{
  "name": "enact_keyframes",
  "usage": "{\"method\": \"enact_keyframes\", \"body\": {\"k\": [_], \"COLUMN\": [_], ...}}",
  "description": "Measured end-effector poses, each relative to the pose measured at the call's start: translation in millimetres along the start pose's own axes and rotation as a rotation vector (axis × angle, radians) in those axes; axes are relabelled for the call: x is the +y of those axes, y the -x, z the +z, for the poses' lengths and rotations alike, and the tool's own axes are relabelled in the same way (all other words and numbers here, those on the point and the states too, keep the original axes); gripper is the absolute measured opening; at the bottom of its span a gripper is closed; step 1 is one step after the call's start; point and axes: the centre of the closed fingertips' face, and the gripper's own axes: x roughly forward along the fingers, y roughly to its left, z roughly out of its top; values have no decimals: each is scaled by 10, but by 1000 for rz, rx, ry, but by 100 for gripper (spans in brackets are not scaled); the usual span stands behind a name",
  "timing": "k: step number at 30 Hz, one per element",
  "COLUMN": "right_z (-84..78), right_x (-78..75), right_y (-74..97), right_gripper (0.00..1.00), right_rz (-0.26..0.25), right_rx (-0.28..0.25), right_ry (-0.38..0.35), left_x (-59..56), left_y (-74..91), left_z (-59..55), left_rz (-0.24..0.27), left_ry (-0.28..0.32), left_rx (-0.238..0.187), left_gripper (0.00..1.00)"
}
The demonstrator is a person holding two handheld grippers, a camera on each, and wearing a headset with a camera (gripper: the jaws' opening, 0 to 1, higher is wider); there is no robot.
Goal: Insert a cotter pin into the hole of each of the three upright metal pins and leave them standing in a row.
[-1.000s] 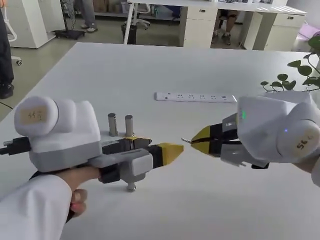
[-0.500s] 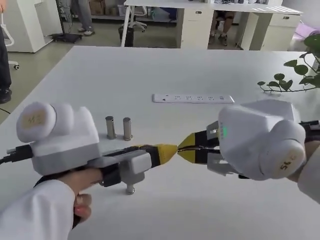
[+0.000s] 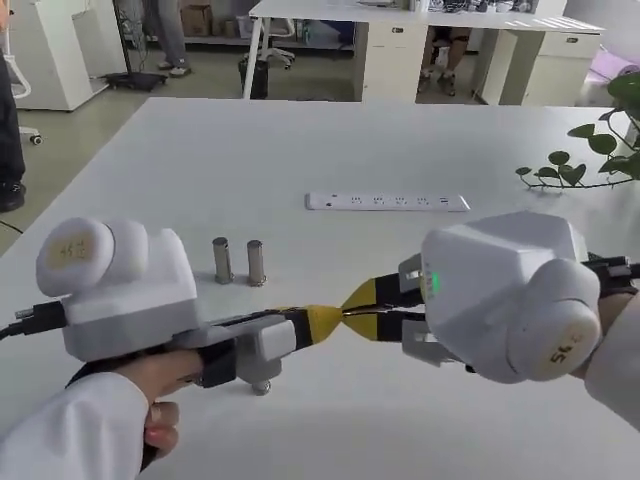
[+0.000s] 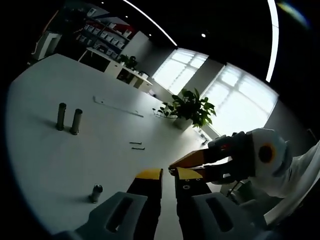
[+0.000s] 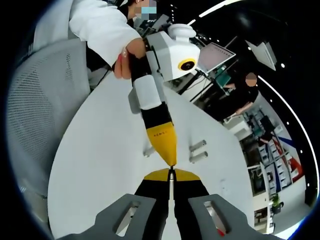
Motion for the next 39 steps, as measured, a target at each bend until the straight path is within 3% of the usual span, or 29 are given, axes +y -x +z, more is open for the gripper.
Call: {"method": "enact_keyframes", "body": {"k": [16,22,24,26,29,32,39], "right_z": [34,41,42,50,85,99,88], "right_x": [-2,35,43,53,76,102,116], "right_y": [-24,-21,-20,-13,10,0,4], "right_gripper": [0,0,0,0,0,0,1], "right_rz": [1,11,14,15,20,29,40], "right_rx": [-5,-7,-8,-15,-31,-39,-48], "right_ry": [28,36,34,26,34,49,1], "left_x": [-1,-8,-7,-8,-44,-40,-32], "left_y": [2,23,26,37,71,88,128], "left_z": [-31,-67,-83,-83,-91,-110,-156], "left_rz": [7,4,7,4,1,15,19], "left_ry": [-33,-14,39,46,15,-62,-85], "left_rx": [33,48,52,52,53,67,83], "left_gripper": [1,0,0,0,0,0,0]}}
